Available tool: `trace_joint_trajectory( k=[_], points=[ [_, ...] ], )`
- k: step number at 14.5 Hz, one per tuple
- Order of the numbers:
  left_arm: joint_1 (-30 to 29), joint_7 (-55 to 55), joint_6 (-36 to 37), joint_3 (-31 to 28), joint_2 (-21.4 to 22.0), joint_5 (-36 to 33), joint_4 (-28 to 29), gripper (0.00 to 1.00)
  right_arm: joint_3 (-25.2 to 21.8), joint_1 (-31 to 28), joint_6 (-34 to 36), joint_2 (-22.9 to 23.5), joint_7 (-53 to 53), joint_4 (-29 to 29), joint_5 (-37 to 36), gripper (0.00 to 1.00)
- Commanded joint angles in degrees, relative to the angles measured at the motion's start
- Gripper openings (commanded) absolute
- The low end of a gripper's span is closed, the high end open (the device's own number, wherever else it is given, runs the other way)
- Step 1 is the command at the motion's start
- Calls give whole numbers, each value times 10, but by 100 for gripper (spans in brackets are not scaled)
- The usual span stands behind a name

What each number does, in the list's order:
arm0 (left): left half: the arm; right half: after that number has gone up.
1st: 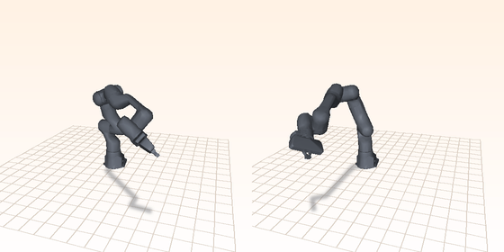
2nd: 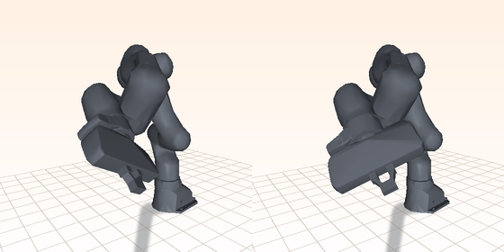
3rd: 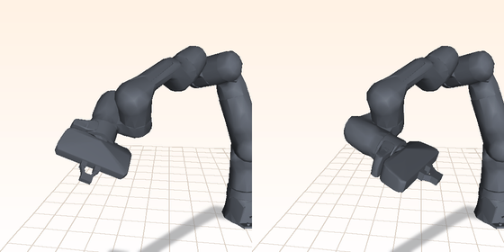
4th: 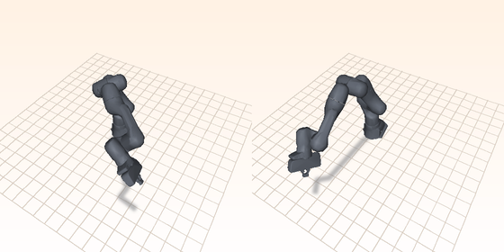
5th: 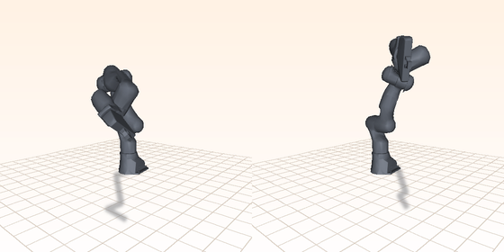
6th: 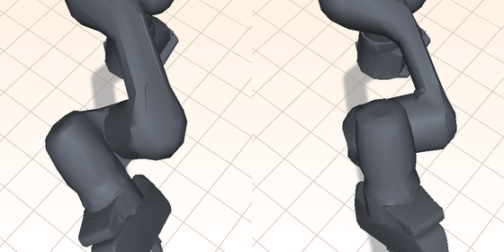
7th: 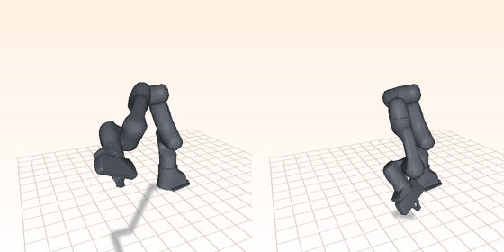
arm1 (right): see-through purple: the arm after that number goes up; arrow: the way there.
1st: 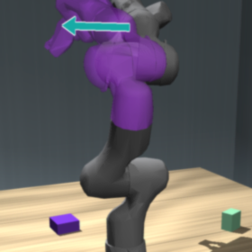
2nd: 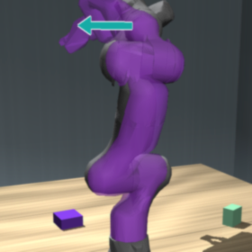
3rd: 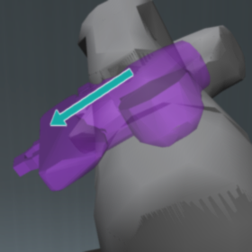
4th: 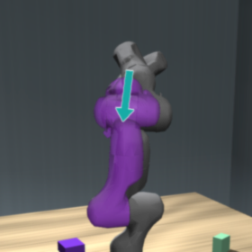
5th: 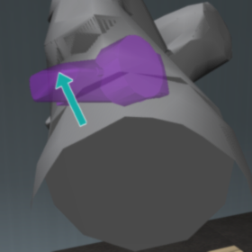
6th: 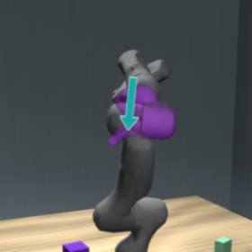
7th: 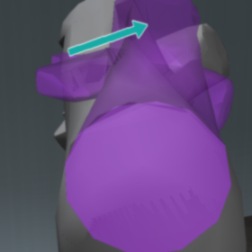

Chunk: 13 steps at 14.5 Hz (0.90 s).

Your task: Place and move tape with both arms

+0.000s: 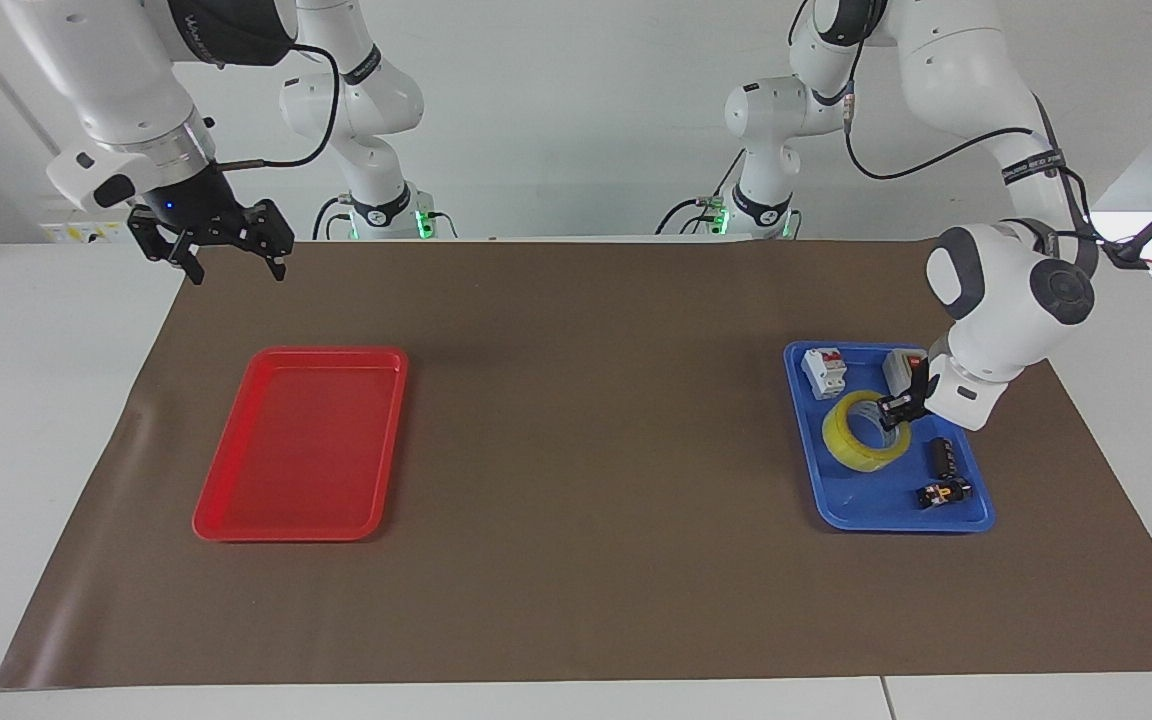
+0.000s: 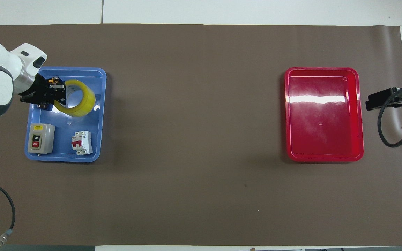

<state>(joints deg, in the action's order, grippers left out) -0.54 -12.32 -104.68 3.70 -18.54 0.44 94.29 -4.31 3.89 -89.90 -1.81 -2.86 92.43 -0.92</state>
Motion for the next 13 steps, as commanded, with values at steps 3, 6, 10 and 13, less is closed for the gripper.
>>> trace_joint_trajectory(
  k=[3, 6, 10, 13],
  points=[
    [189, -261, 61, -5, -60, 4, -136, 0, 1, -6, -8, -12, -14, 15, 8, 100],
    [271, -361, -2, -4, -84, 21, -130, 0, 0, -6, -8, -13, -14, 15, 8, 100],
    [331, -439, -131, -5, -100, 15, -56, 0, 1, -6, -9, -15, -12, 23, 9, 100],
    [338, -451, -151, -5, -104, 14, -31, 0, 1, -4, -9, -29, -10, 50, 10, 100]
  ],
)
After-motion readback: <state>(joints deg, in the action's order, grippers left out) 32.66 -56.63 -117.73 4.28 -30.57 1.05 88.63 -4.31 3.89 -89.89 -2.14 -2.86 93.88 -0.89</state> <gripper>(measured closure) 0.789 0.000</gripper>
